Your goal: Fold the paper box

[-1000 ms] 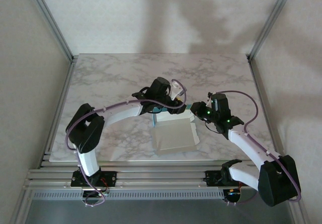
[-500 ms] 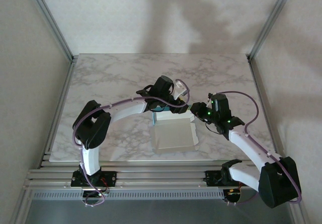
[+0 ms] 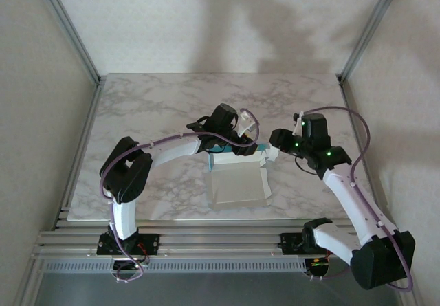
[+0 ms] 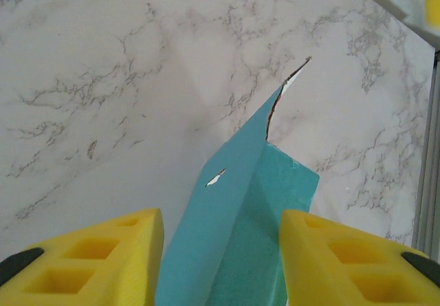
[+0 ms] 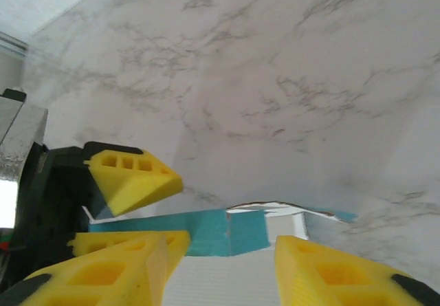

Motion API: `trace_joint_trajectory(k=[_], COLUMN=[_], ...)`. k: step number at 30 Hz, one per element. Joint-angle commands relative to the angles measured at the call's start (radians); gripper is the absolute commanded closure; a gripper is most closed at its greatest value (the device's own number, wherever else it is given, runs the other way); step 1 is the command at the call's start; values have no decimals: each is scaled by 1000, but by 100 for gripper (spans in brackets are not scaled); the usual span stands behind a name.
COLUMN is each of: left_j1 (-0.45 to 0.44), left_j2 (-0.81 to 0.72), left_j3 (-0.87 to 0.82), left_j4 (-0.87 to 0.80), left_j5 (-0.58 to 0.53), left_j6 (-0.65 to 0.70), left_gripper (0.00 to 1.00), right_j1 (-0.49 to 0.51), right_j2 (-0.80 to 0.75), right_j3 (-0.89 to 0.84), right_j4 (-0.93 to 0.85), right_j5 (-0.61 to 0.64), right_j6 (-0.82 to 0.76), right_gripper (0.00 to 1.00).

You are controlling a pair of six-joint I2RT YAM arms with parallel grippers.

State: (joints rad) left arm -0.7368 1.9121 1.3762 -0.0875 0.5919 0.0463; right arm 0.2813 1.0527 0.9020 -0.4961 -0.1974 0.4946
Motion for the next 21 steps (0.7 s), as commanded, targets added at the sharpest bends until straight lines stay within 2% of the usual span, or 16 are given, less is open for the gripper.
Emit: trace_joint_trajectory(k=[1, 8, 13, 21], left_j1=[10, 17, 20, 20], left_j2=[28, 24, 27, 25], left_j3=[13, 9, 10, 12], left_j4=[-30, -26, -24, -23], left_j5=[13, 19, 27, 30], left_j6=[12, 8, 8, 10], left_gripper=[52, 53, 54, 55], right_j1=[-4, -4, -4, -1], right_j2=[68, 197, 239, 314], right_j3=[74, 148, 168, 222], right_j4=[-168, -231, -222, -247], right_j5=[68, 84, 40, 78], right_j6=[-166, -304, -367, -420], right_gripper=[51, 45, 45, 45])
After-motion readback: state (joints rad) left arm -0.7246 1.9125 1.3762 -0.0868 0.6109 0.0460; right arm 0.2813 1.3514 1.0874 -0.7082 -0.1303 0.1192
